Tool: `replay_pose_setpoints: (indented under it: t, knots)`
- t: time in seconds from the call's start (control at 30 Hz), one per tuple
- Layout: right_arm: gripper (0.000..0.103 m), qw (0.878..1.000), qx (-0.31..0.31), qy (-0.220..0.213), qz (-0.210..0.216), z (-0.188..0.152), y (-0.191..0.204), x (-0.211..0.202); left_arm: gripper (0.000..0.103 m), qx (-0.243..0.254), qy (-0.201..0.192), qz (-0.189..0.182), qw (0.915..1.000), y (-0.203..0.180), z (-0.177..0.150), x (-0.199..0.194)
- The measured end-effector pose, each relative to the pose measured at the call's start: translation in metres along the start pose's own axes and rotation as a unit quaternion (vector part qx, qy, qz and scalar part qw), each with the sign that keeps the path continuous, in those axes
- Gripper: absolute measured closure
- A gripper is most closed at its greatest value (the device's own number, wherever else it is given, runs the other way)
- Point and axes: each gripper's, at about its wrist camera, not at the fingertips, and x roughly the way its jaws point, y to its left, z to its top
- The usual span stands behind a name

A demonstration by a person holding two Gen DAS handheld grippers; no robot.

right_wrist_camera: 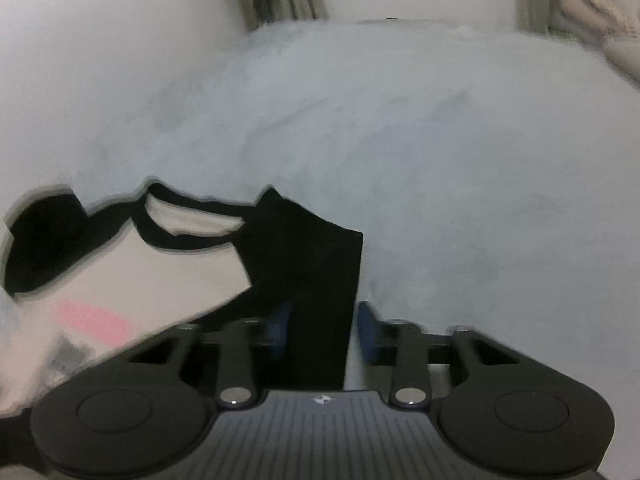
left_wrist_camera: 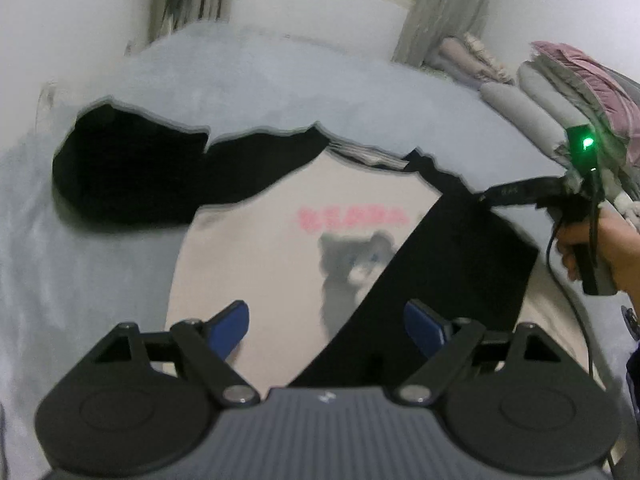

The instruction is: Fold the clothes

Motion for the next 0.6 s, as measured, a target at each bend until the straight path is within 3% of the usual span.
replay_pose_setpoints:
  t: [0.17, 0.3, 0.47, 0.6]
  knots:
    - [0.099, 0.999, -0.018, -0.039, -0.032, 0.011, -0.003, -0.018, 0.018, -0.023, 0.011, 0.011, 0.9996, 0.012, -0.007, 0.006]
    - [0.102, 0.996, -0.029, -0.037, -0.07, 0.006, -0.003, -0.009, 0.012, -0.019, 0.009, 0.014, 0.9997, 0.011, -0.012, 0.001]
    - [0.1, 0.993, -0.035, -0.04, -0.102, -0.008, -0.001, 0.001, 0.012, -0.058, -0.003, -0.002, 0.9983, 0.027, -0.008, -0.008]
    - [0.088, 0.992, -0.011, -0.081, -0.093, -0.013, 0.003, -0.039, 0.012, -0.091, -0.026, 0.014, 0.9954, 0.047, 0.002, -0.017]
